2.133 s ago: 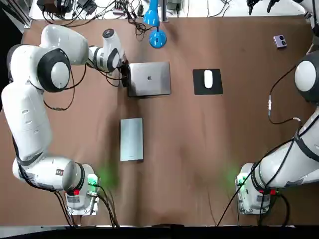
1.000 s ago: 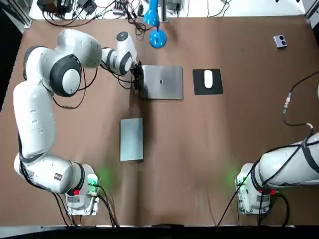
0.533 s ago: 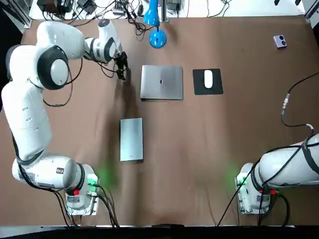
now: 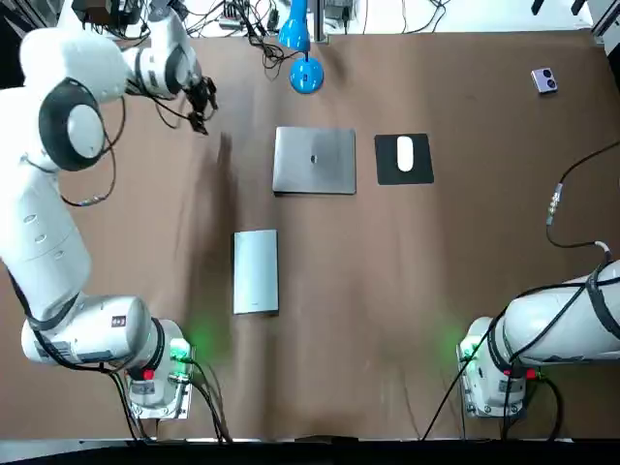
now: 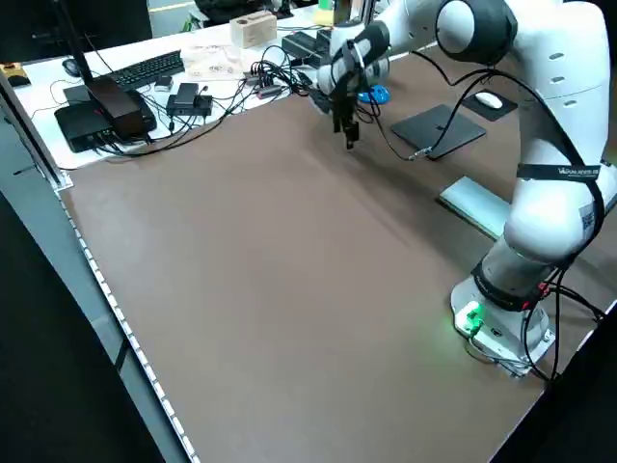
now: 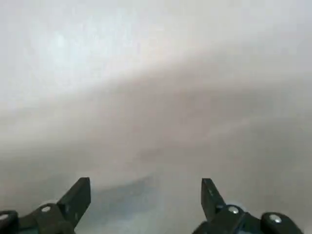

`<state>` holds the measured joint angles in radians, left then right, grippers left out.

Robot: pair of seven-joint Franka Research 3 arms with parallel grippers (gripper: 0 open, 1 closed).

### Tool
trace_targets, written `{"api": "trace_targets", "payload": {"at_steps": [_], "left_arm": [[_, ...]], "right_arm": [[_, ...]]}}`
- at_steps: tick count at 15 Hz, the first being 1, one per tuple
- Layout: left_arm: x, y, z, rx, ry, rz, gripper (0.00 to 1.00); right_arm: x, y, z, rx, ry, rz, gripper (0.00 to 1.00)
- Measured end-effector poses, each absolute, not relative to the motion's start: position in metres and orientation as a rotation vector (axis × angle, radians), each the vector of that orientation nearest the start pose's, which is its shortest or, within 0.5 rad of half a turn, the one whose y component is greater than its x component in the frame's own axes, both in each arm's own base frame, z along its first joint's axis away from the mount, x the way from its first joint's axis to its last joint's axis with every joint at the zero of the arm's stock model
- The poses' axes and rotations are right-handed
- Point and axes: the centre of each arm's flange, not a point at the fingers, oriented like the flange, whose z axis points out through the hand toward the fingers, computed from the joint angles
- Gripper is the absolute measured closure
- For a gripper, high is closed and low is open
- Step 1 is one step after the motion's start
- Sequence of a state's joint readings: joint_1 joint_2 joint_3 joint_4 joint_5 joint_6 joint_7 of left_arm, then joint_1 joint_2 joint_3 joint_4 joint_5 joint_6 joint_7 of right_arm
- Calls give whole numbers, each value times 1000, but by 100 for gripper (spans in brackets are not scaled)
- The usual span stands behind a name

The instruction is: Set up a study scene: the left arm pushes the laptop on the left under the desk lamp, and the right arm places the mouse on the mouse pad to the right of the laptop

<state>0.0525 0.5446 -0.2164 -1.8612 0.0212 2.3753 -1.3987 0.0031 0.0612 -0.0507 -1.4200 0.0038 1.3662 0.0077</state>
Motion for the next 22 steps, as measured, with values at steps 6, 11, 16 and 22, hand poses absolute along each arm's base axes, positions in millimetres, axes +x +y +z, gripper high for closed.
{"api": "trace_targets", "payload": {"at_steps": [6,11,16,22], "left_arm": [[654,-35,316,-2797,-1507,57,0],[672,-7,392,-2999,-898,-19,0],[663,3,446,-3060,-608,-96,0],[636,-13,528,-3116,-145,-199,0]], "right_arm": [[557,-26,645,-3135,88,110,0],[566,-24,647,-3118,85,1,0],[566,-23,640,-3116,72,26,0],[566,-23,636,-3116,66,36,0]]}}
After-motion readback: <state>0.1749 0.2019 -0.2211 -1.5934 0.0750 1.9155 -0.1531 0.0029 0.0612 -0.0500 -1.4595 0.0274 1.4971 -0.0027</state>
